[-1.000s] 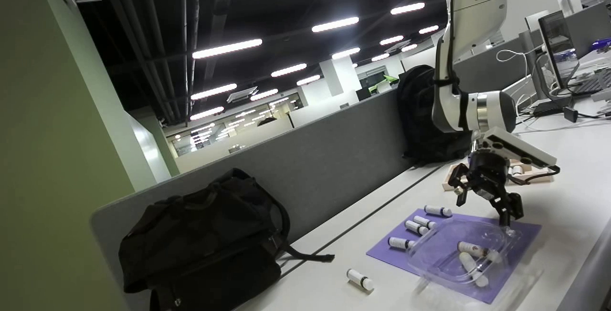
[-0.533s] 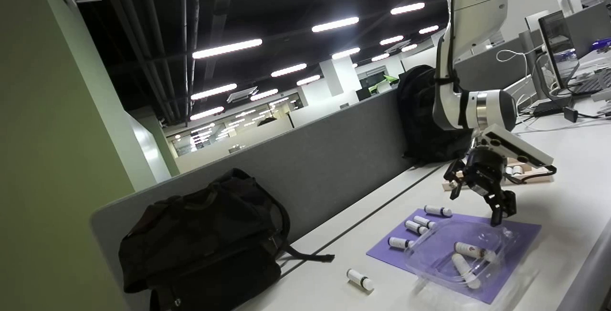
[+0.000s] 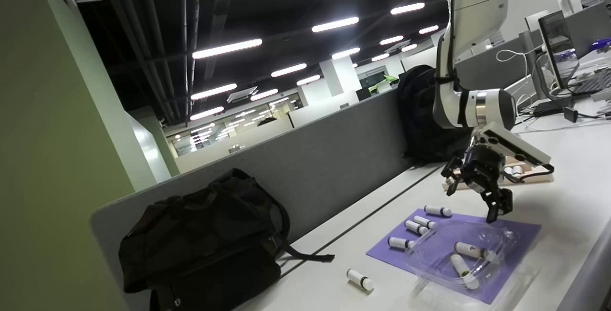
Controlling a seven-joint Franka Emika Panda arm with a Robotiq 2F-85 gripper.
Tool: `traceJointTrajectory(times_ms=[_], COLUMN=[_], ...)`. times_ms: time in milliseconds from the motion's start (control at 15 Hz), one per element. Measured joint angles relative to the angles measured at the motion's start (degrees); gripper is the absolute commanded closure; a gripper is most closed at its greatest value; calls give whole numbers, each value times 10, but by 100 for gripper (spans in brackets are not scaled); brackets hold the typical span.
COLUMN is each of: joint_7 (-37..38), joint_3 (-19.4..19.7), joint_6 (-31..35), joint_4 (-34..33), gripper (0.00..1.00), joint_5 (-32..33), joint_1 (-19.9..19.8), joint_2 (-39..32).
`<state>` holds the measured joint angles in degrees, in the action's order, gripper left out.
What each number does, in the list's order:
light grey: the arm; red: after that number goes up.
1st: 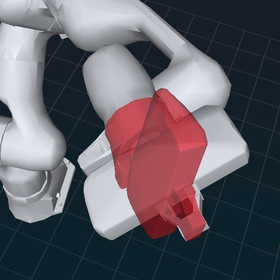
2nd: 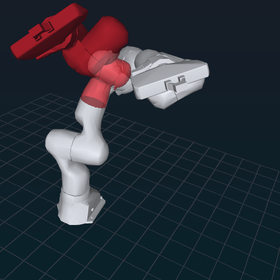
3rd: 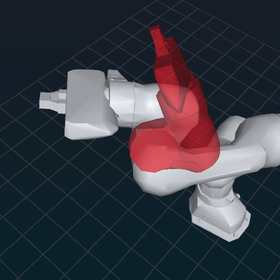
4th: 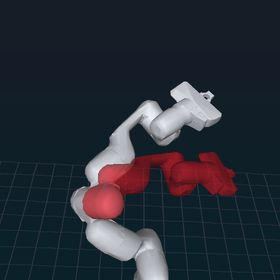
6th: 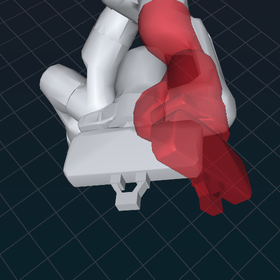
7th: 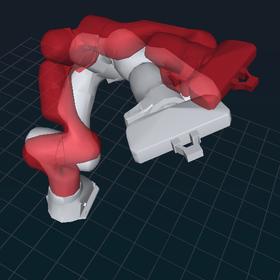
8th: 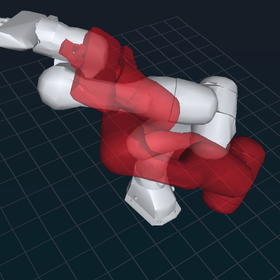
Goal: Open the plastic box on the table
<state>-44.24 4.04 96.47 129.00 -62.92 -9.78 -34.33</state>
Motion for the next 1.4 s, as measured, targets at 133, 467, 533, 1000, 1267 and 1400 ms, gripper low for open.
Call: traceJointTrajectory(times_ms=[133,467,533,1000,1267,1400], joint_7=[13,67,75,94,94,94], joint_3=[4,14,16,18,12,7], joint_6=[-6,-20,-22,-22,-21,-20], joint_4=[0,0,0,0,0,0], gripper=[0,0,0,0,0,0], joint_5=[8,58,67,80,80,79], joint_1=[1,4,3,3,4,5], joint_2=[0,0,0,-6,-18,-23])
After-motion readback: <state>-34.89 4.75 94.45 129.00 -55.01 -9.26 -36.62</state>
